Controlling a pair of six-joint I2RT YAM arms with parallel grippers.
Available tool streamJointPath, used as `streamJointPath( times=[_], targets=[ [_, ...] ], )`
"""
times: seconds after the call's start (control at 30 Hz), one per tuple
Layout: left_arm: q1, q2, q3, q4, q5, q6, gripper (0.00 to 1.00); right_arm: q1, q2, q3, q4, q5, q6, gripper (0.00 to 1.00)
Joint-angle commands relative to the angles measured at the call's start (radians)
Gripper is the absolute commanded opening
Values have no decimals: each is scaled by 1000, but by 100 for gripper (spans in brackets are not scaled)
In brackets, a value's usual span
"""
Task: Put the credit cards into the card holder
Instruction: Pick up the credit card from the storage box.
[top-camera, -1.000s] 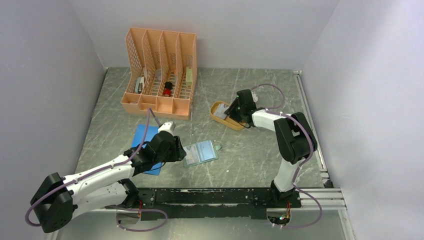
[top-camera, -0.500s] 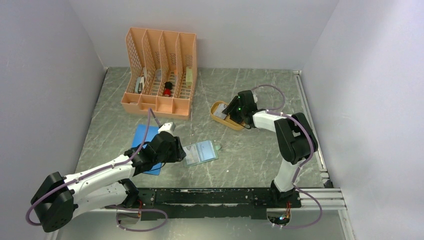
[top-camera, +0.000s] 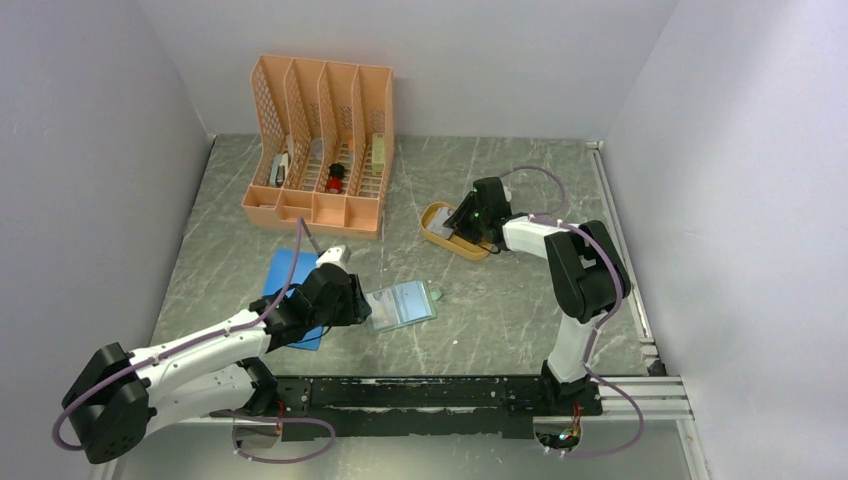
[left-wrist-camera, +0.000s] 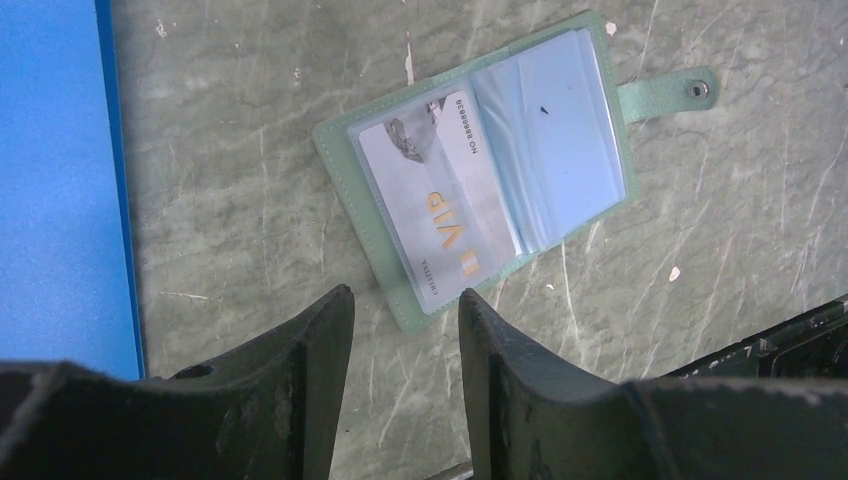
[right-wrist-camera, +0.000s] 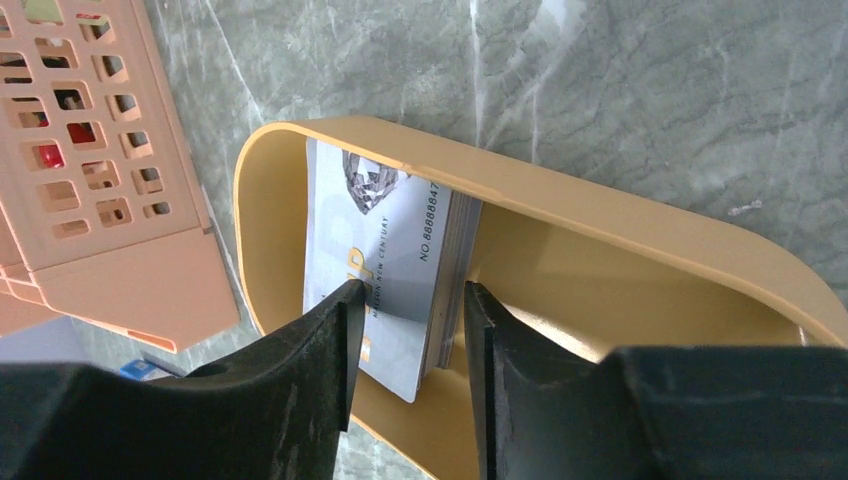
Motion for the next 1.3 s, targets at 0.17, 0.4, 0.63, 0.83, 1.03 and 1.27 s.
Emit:
streamJointPath(
  times=[0.17,0.4,0.63,0.83,1.03,1.27],
  targets=[
    [-1,8,-7,15,-5,-3,48,-8,-29,-34,-7,28,-7,35],
    [-1,5,-11,18,-3,-6,48,-10,-50,-44,-5,32,-12,29],
    [-1,4,-13,16,-4,-7,48,-12,-82,-53,-11,44,-16,23],
    [-1,1,-10,15,-5,-5,47,-12,-99,-46,-20,38,-18,13],
    [-1,-5,-10,11,-7,-5,48,-12,-112,-42,-21,24,-12,6],
    [-1,-8,-3,2,-12,-5,48,-16,-116,-10,-53,-17,65,0]
  ],
)
